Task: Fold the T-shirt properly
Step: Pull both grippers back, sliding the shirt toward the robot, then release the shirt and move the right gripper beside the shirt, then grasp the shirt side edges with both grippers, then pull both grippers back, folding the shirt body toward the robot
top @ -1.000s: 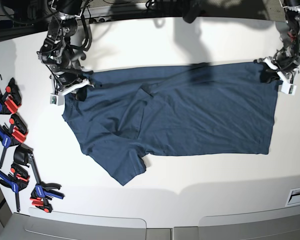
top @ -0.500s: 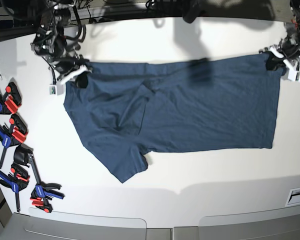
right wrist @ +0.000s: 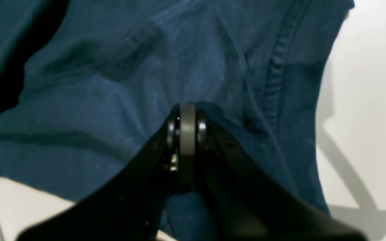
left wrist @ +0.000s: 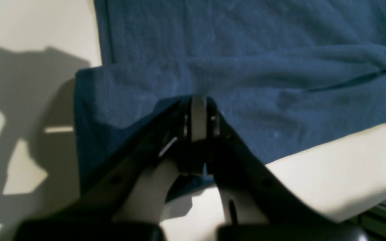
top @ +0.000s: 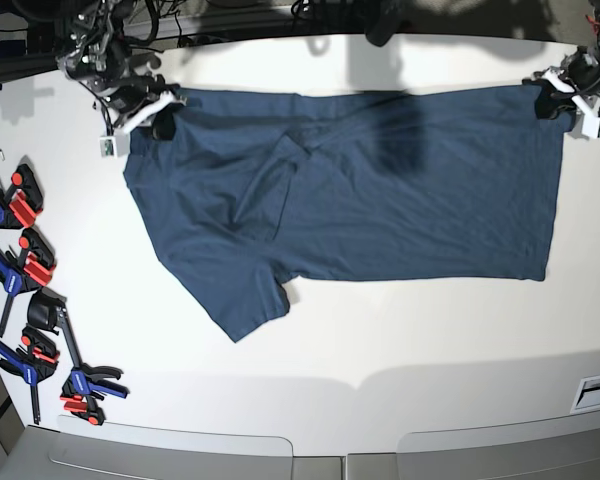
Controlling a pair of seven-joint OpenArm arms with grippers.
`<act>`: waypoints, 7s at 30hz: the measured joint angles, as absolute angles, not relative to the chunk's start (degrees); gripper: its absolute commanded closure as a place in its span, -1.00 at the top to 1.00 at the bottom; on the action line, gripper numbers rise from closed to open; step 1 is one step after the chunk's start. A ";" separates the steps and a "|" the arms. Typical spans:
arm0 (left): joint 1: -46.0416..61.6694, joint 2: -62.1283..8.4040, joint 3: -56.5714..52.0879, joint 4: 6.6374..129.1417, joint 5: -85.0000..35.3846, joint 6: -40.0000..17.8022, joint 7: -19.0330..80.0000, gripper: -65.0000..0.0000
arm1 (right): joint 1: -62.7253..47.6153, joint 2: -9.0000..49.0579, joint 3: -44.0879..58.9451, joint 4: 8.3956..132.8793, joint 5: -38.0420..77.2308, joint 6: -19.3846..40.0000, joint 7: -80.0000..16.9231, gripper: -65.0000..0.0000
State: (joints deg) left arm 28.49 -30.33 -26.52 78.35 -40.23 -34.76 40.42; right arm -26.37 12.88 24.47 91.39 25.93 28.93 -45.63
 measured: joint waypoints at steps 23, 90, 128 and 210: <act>37.63 -29.98 -35.68 85.67 -41.69 -33.45 48.10 -1.00 | -31.97 12.88 24.47 98.00 25.54 28.86 -51.66 -1.00; 37.76 -29.39 -35.70 96.75 -40.66 -33.21 43.27 -0.39 | 9.98 19.90 24.43 56.07 43.46 38.65 -63.61 -1.00; -13.19 -34.89 -35.27 33.98 -47.00 -36.34 39.77 -0.09 | 9.72 19.68 24.40 55.92 43.38 38.63 -61.36 -1.00; 16.40 -32.08 -34.57 81.97 -49.12 -39.51 42.65 -1.00 | -8.12 19.68 25.02 86.30 61.58 39.68 -80.95 -1.00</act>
State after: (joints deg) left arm 16.40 -32.08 -34.57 81.97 -49.12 -39.51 42.65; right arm -8.12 19.68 25.02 86.30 61.58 39.68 -80.95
